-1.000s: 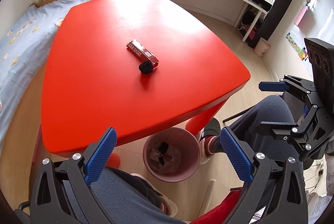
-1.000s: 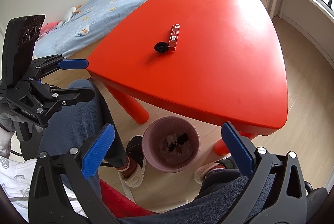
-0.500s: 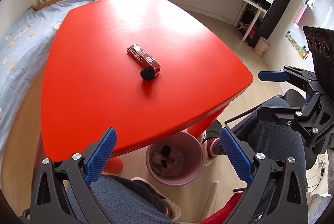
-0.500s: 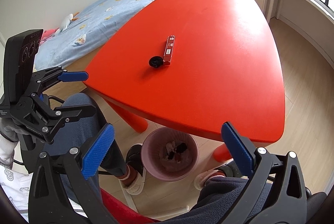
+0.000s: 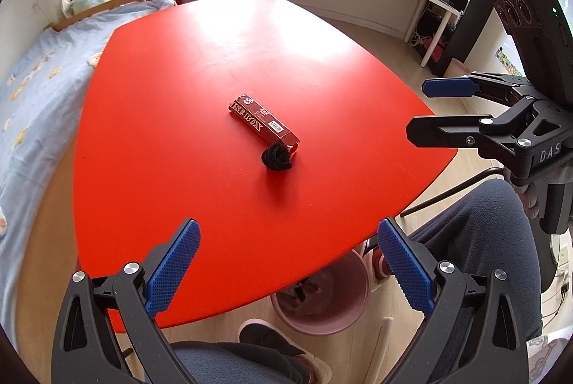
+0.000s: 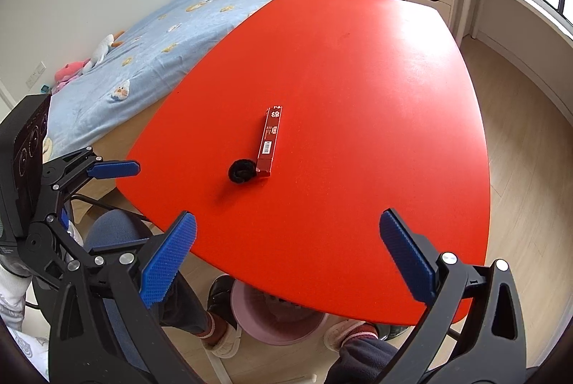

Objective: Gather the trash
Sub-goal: 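Move both tools back over the table toward the red box and disc, then grasp the black disc with the left gripper while the right grasps the red box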

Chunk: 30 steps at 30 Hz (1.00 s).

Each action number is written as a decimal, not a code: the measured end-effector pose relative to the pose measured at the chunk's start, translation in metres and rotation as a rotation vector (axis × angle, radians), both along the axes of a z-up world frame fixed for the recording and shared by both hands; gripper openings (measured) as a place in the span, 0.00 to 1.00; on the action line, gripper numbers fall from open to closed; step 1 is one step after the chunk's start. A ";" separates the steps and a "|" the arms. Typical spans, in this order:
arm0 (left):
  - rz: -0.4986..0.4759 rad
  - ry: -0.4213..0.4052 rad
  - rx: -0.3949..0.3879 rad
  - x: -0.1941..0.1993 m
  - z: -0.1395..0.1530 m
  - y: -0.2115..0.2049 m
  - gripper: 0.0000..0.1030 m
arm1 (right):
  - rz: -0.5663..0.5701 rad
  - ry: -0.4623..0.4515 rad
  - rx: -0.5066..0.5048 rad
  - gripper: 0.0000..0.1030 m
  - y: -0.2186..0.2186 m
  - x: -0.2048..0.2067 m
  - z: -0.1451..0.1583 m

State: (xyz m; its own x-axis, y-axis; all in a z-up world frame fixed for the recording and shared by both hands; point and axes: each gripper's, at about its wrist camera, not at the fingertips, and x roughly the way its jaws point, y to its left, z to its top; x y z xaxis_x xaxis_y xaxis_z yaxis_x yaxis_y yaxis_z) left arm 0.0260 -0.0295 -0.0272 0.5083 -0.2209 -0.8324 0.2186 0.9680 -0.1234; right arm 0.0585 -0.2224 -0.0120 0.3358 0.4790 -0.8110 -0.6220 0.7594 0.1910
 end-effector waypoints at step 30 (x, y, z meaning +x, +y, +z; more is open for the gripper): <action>-0.004 0.056 0.024 0.057 -0.044 0.001 0.92 | 0.026 0.055 -0.179 0.97 0.088 0.094 -0.078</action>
State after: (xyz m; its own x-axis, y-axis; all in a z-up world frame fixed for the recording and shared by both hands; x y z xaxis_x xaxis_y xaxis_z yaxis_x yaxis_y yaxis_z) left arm 0.0829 -0.0283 -0.0712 0.4601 -0.2027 -0.8644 0.2155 0.9700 -0.1127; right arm 0.1528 -0.1340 -0.0904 0.2778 0.3328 -0.9012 -0.6338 0.7685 0.0884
